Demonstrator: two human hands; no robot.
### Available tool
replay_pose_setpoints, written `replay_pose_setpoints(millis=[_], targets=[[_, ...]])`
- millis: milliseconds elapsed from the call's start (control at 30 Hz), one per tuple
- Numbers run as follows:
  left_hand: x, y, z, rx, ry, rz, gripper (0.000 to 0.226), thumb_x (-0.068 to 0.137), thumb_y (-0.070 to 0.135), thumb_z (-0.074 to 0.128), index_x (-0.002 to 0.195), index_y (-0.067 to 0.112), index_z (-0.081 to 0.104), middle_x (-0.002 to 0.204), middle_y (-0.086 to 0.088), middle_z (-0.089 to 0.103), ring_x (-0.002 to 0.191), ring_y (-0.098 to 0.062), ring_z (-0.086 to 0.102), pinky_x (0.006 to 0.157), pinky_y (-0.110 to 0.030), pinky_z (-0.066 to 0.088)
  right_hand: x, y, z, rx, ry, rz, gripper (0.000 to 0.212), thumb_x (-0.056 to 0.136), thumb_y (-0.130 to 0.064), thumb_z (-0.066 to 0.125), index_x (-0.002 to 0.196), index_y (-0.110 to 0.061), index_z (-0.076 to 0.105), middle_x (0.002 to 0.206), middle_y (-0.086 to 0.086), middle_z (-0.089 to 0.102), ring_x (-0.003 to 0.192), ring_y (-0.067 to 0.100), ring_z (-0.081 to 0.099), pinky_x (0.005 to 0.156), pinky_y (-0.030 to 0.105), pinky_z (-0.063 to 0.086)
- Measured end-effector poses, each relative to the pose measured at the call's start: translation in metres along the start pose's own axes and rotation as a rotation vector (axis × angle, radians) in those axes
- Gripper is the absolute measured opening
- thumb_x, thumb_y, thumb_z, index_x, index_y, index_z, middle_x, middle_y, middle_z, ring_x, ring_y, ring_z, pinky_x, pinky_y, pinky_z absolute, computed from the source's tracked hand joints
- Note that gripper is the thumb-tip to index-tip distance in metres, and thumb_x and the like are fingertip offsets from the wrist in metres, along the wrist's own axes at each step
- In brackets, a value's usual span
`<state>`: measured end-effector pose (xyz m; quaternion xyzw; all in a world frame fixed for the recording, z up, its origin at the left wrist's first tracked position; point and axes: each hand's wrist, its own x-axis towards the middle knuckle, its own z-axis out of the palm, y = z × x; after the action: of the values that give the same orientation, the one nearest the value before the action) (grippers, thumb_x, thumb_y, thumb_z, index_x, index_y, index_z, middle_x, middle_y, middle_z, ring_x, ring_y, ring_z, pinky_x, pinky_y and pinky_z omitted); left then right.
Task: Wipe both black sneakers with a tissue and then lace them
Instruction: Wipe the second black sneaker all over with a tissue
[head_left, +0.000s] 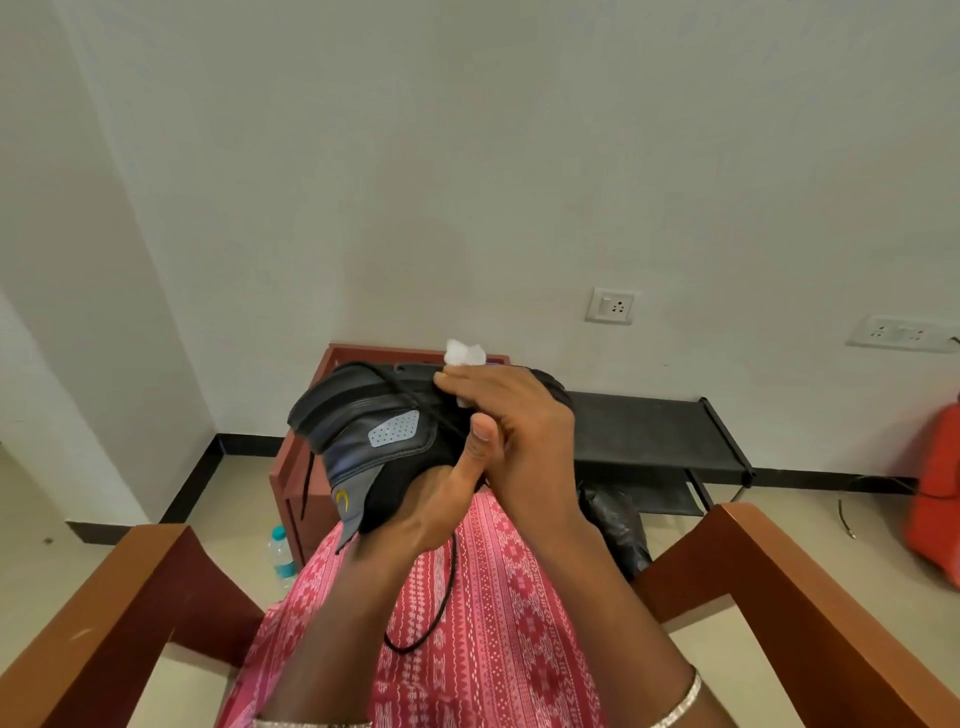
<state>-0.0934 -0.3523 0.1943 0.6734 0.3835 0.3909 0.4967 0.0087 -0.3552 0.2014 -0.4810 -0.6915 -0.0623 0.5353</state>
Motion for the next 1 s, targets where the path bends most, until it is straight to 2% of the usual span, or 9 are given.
replay_pose_setpoints(millis=[100, 233, 367, 467, 533, 633, 700, 800, 1000], targets=[[0.001, 0.001, -0.002, 0.013, 0.013, -0.035, 0.114, 0.028, 0.112, 0.012, 0.116, 0.049, 0.05, 0.123, 0.017, 0.054, 0.126, -0.002, 0.045, 0.113, -0.02, 0.025, 0.003, 0.021, -0.011, -0.221, 0.022, 0.045, 0.033, 0.088, 0.002, 0.065, 0.116, -0.013, 0.074, 0.114, 0.003, 0.069, 0.107, 0.018, 0.063, 0.093, 0.03, 0.054], [0.001, 0.002, -0.006, 0.047, 0.01, -0.167, 0.106, 0.013, 0.112, 0.009, 0.073, 0.033, 0.045, 0.076, 0.012, 0.04, 0.067, 0.005, 0.037, 0.066, -0.011, 0.035, 0.006, 0.041, -0.025, -0.296, 0.025, 0.225, 0.046, 0.086, 0.014, 0.058, 0.122, -0.012, 0.069, 0.111, 0.004, 0.069, 0.102, 0.022, 0.061, 0.087, 0.032, 0.054], [0.004, -0.001, -0.003, 0.026, 0.005, -0.155, 0.105, 0.017, 0.113, 0.011, 0.079, 0.033, 0.038, 0.08, 0.012, 0.039, 0.07, 0.003, 0.035, 0.067, -0.018, 0.03, 0.008, 0.03, -0.022, -0.316, 0.07, 0.193, 0.036, 0.083, 0.011, 0.06, 0.109, -0.01, 0.074, 0.103, 0.004, 0.069, 0.096, 0.02, 0.063, 0.083, 0.03, 0.055], [0.005, -0.001, -0.001, 0.013, -0.008, -0.064, 0.122, 0.025, 0.112, 0.014, 0.115, 0.037, 0.047, 0.118, 0.01, 0.053, 0.114, -0.005, 0.049, 0.102, -0.018, 0.034, 0.006, 0.012, -0.008, -0.314, 0.04, 0.093, 0.029, 0.081, 0.002, 0.068, 0.106, -0.01, 0.076, 0.105, 0.004, 0.071, 0.099, 0.021, 0.065, 0.087, 0.03, 0.053], [0.002, 0.003, -0.001, -0.041, 0.0, 0.006, 0.122, 0.03, 0.111, 0.022, 0.13, 0.043, 0.032, 0.131, 0.026, 0.042, 0.128, 0.004, 0.035, 0.101, 0.002, 0.021, 0.002, 0.004, 0.001, -0.204, 0.018, 0.019, 0.028, 0.083, -0.004, 0.061, 0.107, -0.004, 0.075, 0.108, 0.007, 0.072, 0.103, 0.024, 0.066, 0.091, 0.035, 0.052], [0.001, 0.002, -0.003, -0.055, -0.023, 0.025, 0.129, 0.034, 0.111, 0.025, 0.136, 0.032, 0.044, 0.138, 0.021, 0.048, 0.13, 0.006, 0.041, 0.105, -0.002, 0.026, -0.002, 0.005, 0.004, -0.149, 0.013, -0.051, 0.034, 0.089, -0.013, 0.051, 0.113, -0.002, 0.073, 0.115, 0.008, 0.072, 0.11, 0.023, 0.065, 0.096, 0.037, 0.051], [0.0, 0.001, -0.005, -0.05, -0.028, -0.014, 0.114, 0.029, 0.111, 0.023, 0.114, 0.042, 0.052, 0.119, 0.024, 0.055, 0.108, 0.02, 0.048, 0.096, 0.0, 0.033, -0.004, 0.019, 0.0, -0.274, 0.028, -0.061, 0.027, 0.091, -0.011, 0.063, 0.116, -0.006, 0.073, 0.117, 0.005, 0.071, 0.111, 0.022, 0.064, 0.096, 0.035, 0.051], [-0.001, 0.008, -0.007, -0.06, 0.015, -0.132, 0.1, 0.016, 0.112, 0.018, 0.078, 0.04, 0.045, 0.084, 0.021, 0.045, 0.074, 0.011, 0.043, 0.08, -0.01, 0.036, -0.004, 0.042, -0.013, -0.429, 0.109, 0.065, 0.035, 0.083, 0.004, 0.073, 0.115, -0.008, 0.074, 0.112, 0.004, 0.073, 0.106, 0.022, 0.063, 0.094, 0.028, 0.05], [-0.001, 0.008, -0.001, -0.157, 0.058, -0.039, 0.089, 0.026, 0.11, 0.032, 0.095, 0.057, 0.049, 0.099, 0.042, 0.048, 0.093, 0.029, 0.047, 0.103, -0.019, 0.029, -0.001, 0.033, -0.008, -0.408, 0.163, 0.155, 0.028, 0.084, 0.0, 0.068, 0.11, -0.005, 0.076, 0.109, 0.008, 0.074, 0.102, 0.026, 0.067, 0.089, 0.038, 0.057]])
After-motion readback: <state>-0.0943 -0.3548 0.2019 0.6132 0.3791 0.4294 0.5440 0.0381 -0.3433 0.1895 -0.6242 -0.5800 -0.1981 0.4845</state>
